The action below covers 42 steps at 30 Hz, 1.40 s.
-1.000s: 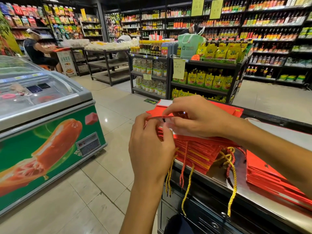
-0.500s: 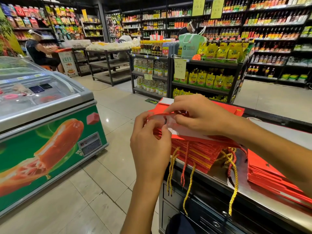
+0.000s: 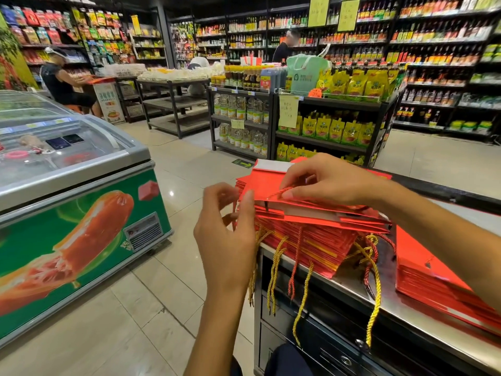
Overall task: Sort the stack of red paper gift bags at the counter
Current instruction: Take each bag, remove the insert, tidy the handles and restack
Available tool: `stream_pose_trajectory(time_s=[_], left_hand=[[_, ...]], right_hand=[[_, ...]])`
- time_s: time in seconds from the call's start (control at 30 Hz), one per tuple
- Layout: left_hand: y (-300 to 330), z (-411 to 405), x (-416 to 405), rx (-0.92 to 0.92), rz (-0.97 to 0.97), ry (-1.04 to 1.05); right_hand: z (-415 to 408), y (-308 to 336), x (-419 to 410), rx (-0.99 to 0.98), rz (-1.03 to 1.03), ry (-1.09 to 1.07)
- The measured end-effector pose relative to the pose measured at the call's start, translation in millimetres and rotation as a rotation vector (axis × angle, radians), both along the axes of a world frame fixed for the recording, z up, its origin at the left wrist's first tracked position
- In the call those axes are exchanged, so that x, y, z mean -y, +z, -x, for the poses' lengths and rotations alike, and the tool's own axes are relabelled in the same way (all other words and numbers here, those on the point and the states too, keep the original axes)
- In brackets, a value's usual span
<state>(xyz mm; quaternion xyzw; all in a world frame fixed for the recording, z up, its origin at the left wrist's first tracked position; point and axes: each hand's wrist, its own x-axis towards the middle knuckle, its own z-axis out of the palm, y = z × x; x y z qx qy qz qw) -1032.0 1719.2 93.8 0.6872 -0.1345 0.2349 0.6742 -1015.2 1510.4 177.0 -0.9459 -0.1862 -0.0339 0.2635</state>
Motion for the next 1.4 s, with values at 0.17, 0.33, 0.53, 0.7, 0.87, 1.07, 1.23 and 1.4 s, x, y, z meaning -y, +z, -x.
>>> stream_pose_trajectory(time_s=[0.17,0.33,0.53,0.7,0.87,1.07,1.23,1.4], left_hand=[[11.1,-19.8,2.5,-0.306,-0.092,-0.130],[3.1,-9.2,3.4,-0.357,0.037,-0.224],[0.6,-13.0,-2.7,-0.446,0.111,-0.310],[7.8,-20.5,-9.4,-0.510,0.145,-0.392],[35.1,-55.8,-18.8,-0.552,-0.044,-0.349],[62.8,-81.3,-3.7,-0.579,-0.393,-0.329],[47.9,-69.8,1.6,-0.452,-0.450,-0.328],[61.5,-48.7,18.6,-0.167,-0.503,-0.342]], right_hand=[[2.3,-4.8,-3.7,0.132,-0.025,0.034],[-0.5,0.5,-8.6,0.206,-0.031,0.031],[-6.0,-3.3,-2.0,0.255,0.066,-0.090],[-0.8,3.5,42.9,0.212,0.113,-0.444],[7.6,-11.0,77.0,0.014,0.291,-0.843],[11.8,-23.6,60.7,-0.134,0.207,-0.827],[19.9,-27.4,59.0,-0.119,0.149,-0.848],[57.8,-8.4,75.0,0.045,0.011,-0.940]])
